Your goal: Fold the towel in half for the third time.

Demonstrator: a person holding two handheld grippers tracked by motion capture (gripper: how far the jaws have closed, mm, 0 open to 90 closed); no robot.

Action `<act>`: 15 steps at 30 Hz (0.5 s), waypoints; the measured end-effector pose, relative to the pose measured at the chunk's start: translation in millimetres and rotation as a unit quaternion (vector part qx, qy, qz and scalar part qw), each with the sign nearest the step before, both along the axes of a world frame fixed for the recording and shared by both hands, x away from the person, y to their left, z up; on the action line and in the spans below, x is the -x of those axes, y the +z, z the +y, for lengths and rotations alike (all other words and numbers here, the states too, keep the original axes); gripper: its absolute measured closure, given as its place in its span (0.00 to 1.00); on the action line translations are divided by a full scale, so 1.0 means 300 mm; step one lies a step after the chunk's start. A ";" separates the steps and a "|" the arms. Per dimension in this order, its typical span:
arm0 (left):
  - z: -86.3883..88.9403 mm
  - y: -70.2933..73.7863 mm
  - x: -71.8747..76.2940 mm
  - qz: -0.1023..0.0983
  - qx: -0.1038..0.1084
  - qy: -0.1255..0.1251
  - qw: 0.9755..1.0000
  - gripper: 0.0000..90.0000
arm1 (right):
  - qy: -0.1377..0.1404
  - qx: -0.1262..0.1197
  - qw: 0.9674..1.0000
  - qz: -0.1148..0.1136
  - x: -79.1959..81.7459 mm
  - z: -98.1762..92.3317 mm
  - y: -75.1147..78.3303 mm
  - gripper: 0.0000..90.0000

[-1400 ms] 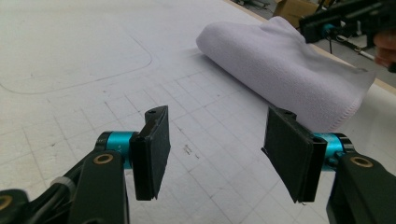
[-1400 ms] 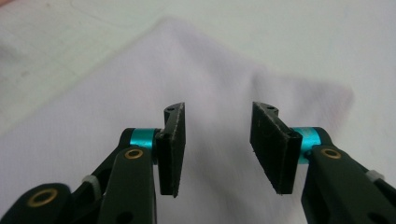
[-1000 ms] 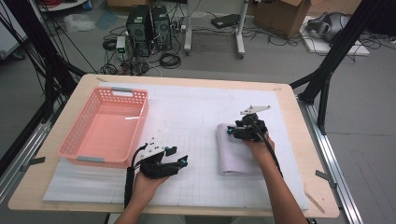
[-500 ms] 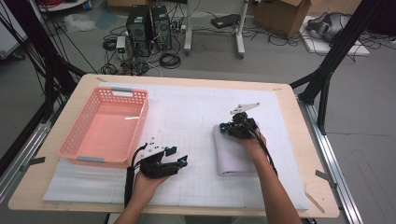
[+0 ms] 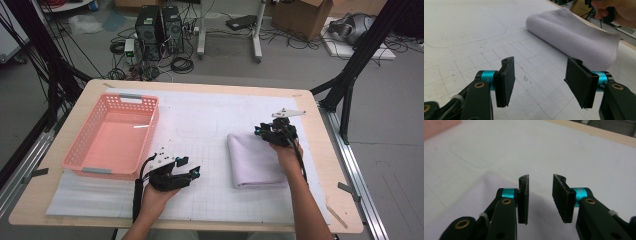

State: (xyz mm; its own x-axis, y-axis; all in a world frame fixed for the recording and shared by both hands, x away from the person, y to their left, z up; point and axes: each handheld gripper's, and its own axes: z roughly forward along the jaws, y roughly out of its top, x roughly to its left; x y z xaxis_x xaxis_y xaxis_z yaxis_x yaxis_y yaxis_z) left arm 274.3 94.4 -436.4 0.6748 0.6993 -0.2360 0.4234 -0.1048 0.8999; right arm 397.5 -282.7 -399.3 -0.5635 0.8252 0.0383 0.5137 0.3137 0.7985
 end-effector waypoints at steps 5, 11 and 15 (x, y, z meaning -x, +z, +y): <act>-0.002 0.000 0.001 -0.002 0.000 -0.002 1.000 0.45 | -0.020 0.050 0.998 0.024 -0.002 -0.041 -0.064 0.83; 0.001 0.002 0.004 -0.004 0.004 -0.003 1.000 0.44 | -0.105 0.054 0.993 0.027 0.008 -0.106 -0.102 0.87; 0.006 0.005 0.004 -0.008 0.015 -0.003 1.000 0.42 | -0.115 0.015 0.993 0.004 0.060 -0.149 -0.071 0.75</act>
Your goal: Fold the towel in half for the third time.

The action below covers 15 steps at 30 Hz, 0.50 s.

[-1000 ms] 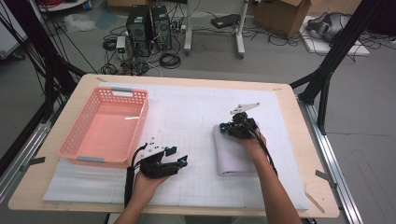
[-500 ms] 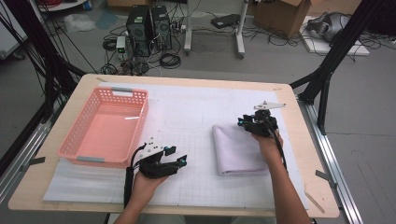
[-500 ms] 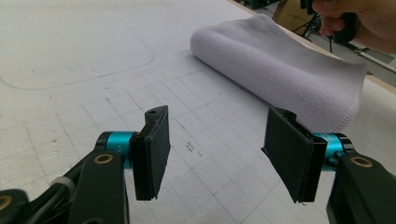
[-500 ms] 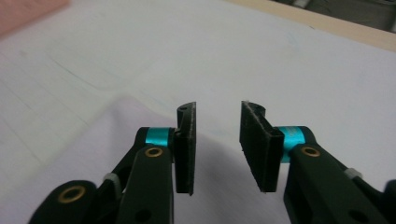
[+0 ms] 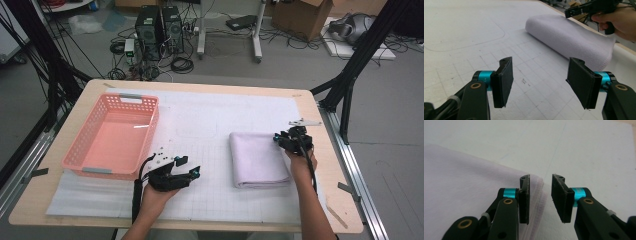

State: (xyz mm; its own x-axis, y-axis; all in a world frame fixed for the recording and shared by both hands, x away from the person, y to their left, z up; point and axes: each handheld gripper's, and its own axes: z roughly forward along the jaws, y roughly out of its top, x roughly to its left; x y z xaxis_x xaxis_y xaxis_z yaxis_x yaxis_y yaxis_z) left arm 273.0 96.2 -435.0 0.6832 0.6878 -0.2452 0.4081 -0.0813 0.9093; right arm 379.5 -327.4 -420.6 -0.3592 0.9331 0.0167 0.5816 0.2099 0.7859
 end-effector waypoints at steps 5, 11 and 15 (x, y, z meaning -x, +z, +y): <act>0.001 0.001 -0.003 0.000 -0.001 -0.002 1.000 0.41 | 0.049 -0.046 0.998 -0.018 0.138 -0.030 0.023 0.60; 0.006 0.004 -0.006 -0.001 0.006 -0.001 1.000 0.40 | 0.111 -0.019 0.994 -0.009 0.301 0.010 -0.022 0.64; 0.007 0.006 -0.005 -0.005 0.007 -0.002 1.000 0.40 | 0.109 0.025 0.994 0.007 0.347 -0.004 -0.041 0.67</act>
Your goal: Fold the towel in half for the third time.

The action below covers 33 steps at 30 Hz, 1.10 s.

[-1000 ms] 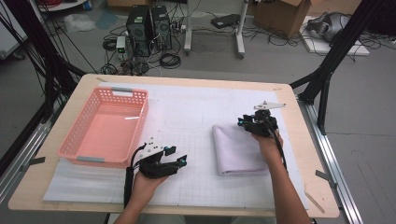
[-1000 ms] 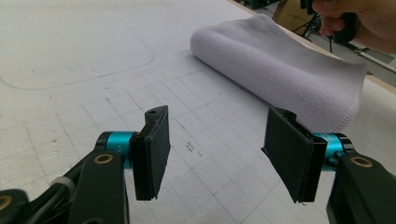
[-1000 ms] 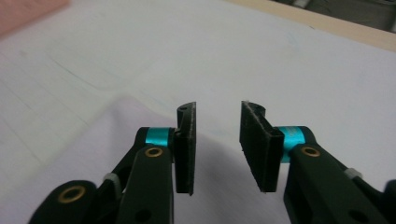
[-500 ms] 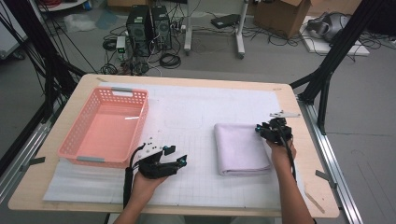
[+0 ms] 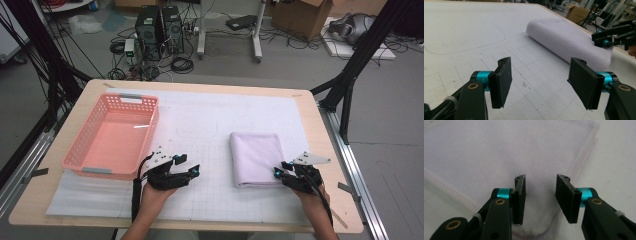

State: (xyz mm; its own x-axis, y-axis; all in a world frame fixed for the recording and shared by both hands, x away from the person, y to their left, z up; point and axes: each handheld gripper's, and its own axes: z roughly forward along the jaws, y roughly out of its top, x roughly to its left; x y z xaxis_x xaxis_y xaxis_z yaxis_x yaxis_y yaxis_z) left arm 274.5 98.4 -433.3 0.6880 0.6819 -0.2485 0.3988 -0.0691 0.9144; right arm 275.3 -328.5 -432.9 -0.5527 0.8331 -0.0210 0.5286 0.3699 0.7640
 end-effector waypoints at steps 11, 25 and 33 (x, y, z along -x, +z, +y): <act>-0.003 -0.013 -0.012 0.000 0.001 -0.031 1.000 0.32 | 0.077 -0.076 0.994 0.000 -0.010 0.208 0.035 0.48; 0.007 -0.006 -0.005 -0.011 0.005 -0.001 1.000 0.27 | 0.063 -0.085 0.994 -0.016 0.069 0.126 0.051 0.47; 0.015 -0.002 -0.007 -0.029 0.015 0.008 0.999 0.26 | -0.032 -0.072 0.995 -0.060 0.109 -0.113 0.060 0.37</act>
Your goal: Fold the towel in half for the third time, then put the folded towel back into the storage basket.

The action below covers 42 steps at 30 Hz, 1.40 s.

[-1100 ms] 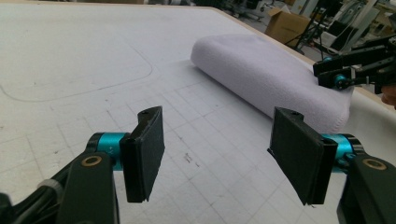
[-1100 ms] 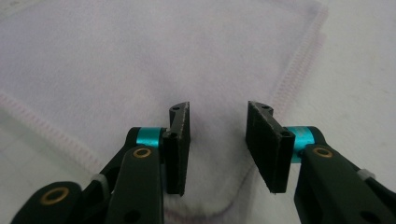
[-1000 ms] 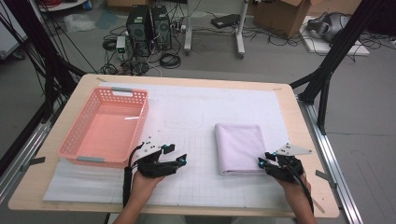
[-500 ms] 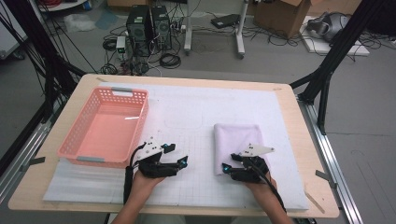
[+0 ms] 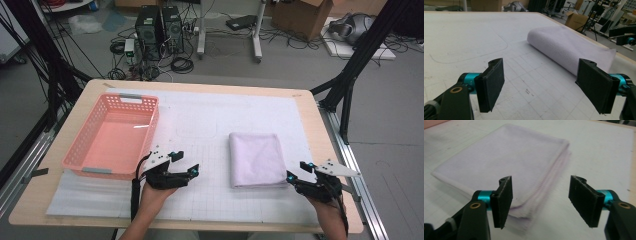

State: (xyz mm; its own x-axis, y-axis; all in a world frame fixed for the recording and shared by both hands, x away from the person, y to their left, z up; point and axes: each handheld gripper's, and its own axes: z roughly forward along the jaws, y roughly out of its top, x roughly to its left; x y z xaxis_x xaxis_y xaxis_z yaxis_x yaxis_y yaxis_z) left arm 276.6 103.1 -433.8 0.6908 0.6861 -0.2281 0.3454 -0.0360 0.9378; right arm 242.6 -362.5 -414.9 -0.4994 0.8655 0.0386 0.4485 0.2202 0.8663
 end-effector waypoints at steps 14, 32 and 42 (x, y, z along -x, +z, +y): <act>0.005 -0.002 -0.010 0.006 0.001 -0.002 1.000 0.28 | -0.026 -0.018 0.999 -0.014 0.008 -0.071 -0.003 0.22; -0.021 -0.010 -0.026 0.014 -0.001 -0.011 1.000 0.28 | -0.025 -0.010 1.000 -0.004 -0.006 -0.065 -0.014 0.22; -0.086 0.000 -0.075 0.028 -0.008 -0.030 0.999 0.33 | -0.021 -0.007 1.000 0.001 -0.004 -0.063 -0.019 0.22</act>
State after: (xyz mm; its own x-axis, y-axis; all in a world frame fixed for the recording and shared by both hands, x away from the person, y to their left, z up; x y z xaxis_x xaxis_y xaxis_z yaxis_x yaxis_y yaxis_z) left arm 299.1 77.3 -433.9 0.7174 0.6475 -0.2569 0.3933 -0.0722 0.9166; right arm 243.9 -381.3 -420.6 -0.4620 0.8854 0.0520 0.4586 0.1883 0.8685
